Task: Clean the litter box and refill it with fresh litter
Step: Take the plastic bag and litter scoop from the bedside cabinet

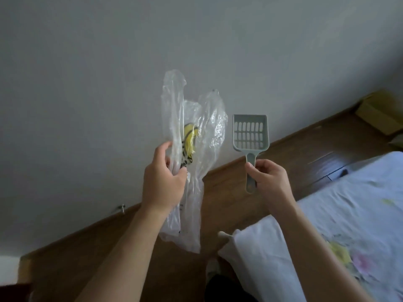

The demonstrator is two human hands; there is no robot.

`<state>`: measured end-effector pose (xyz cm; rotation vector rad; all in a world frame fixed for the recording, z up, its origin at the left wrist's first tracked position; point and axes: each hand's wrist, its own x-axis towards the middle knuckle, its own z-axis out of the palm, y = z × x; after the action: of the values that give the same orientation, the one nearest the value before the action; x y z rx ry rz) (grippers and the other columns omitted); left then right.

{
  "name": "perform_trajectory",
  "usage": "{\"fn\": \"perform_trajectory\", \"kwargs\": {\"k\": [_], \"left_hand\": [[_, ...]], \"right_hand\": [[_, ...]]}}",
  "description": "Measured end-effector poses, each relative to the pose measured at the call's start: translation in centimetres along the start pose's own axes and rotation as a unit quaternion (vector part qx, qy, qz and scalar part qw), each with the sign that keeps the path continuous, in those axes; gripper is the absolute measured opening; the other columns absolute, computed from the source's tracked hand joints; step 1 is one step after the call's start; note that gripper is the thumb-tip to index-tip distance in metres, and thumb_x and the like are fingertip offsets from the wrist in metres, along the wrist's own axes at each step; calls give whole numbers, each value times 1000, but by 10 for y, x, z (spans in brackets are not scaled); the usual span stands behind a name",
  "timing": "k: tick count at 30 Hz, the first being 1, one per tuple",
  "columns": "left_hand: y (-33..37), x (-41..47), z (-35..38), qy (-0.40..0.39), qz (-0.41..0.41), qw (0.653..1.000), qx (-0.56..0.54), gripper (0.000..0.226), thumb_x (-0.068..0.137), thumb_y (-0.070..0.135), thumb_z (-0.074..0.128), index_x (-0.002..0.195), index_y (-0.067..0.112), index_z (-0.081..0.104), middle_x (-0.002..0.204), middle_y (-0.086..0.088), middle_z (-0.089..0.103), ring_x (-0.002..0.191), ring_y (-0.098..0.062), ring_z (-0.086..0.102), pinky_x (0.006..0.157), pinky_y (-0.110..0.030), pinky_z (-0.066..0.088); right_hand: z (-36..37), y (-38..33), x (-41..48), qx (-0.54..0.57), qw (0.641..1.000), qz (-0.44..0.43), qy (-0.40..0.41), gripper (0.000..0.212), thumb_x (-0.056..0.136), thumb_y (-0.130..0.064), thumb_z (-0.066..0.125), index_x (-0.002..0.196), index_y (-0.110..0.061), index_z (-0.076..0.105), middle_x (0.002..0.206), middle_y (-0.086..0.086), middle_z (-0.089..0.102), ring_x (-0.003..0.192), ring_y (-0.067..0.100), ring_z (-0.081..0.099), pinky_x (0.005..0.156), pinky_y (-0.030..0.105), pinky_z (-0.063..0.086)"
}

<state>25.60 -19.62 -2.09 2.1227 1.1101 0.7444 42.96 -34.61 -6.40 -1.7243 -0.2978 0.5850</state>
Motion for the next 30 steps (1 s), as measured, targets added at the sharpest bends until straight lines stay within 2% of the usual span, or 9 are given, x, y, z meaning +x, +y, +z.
{"fn": "perform_trajectory", "kwargs": {"k": [5,8,11,15,17,23,26,30], "left_hand": [[32,103,50,-50,56,997,-17,58,82,12,72,135,19,47,67,7,42,51,-8,39,49,-7,38],[57,156,84,-95,98,990,-38,57,82,11,73,133,18,48,65,5,42,50,-10,39,48,-8,38],[81,203,127,-147,143,976,-71,55,83,10,73,132,17,49,64,4,42,50,-10,40,46,-9,39],[108,261,191,-221,191,950,-106,55,83,9,73,132,18,49,67,2,45,56,-10,45,50,-7,42],[121,287,220,-258,207,936,-121,56,83,9,73,132,19,49,68,1,46,57,-10,46,52,-8,42],[178,331,303,-346,251,893,-142,57,82,7,71,133,20,49,67,0,44,56,-10,44,52,-10,43],[211,345,354,-377,265,875,-151,58,82,8,72,134,20,49,68,-1,45,58,-12,45,53,-11,43],[261,364,434,-383,274,870,-148,57,82,9,72,133,21,49,67,1,42,55,-11,42,50,-10,42]], "right_hand": [[-25,-25,77,19,996,21,85,16,86,-26,76,83,-10,72,69,3,65,62,15,58,62,33,50],[-42,-36,113,44,988,28,143,14,87,-24,76,81,-11,72,66,0,66,61,13,59,60,33,48],[-56,-41,148,69,974,35,213,12,86,-22,77,80,-13,72,66,-1,67,62,15,60,62,35,49],[-75,-42,182,91,945,49,309,10,87,-22,76,86,-13,73,74,3,72,69,19,67,68,44,55],[-86,-42,192,104,930,56,349,7,88,-20,74,88,-13,73,72,-3,73,67,13,69,66,39,57],[-122,-49,223,119,893,68,429,7,91,-15,71,88,-9,71,63,-10,69,56,1,63,53,16,47],[-155,-50,255,115,875,77,463,8,92,-18,70,85,-13,71,67,-7,68,57,0,63,54,18,48],[-214,-46,307,106,864,84,484,7,93,-21,69,89,-15,70,75,-5,69,65,5,65,58,18,49]]}}
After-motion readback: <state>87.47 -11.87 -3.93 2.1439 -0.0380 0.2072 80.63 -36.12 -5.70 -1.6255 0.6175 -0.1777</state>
